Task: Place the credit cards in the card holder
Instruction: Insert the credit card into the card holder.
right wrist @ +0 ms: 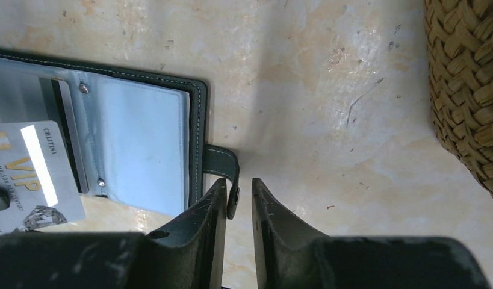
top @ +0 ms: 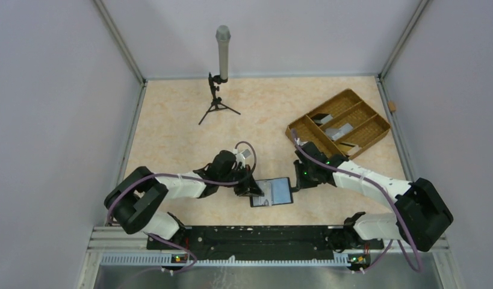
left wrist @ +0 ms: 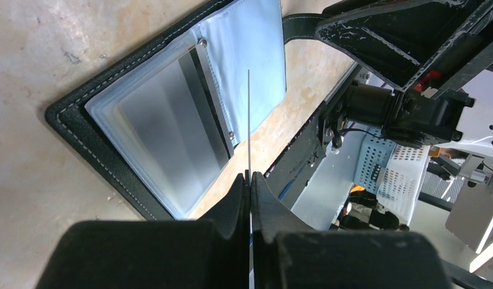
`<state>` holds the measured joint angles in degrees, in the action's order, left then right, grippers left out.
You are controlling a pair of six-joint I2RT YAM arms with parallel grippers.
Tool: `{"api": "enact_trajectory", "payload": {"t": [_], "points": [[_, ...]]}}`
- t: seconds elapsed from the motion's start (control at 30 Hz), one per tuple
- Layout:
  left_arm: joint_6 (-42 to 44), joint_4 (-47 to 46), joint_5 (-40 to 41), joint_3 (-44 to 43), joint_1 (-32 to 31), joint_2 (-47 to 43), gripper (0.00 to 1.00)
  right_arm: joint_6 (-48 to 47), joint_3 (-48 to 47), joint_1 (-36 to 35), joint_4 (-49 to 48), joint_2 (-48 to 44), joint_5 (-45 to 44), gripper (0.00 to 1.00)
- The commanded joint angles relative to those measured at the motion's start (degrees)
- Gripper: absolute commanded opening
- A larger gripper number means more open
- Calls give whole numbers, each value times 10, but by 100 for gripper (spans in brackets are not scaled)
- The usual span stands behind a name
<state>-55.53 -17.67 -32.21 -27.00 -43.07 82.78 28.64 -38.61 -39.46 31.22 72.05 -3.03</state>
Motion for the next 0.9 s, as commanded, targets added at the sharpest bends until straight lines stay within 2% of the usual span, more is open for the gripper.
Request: {"api": "enact_trajectory", "payload": {"t": [0.0,0.1,0.17,0.47,0.87], "points": [[8,-41,-25,-27,-3,24,0,3,4,3,-31,10,-14,16],[4,-53,-36,-30,-3,36,0,7,7,3,-28,14,-20,4],[-1,-57,-39,-32,-3,44,0,10,8,3,-25,16,-27,0],[-57,-137,-55,-11,-2,93,0,15,9,3,-15,21,-44,0],[-60,-109,-25,5,-2,85,0,17,8,3,-13,26,-50,0]]}}
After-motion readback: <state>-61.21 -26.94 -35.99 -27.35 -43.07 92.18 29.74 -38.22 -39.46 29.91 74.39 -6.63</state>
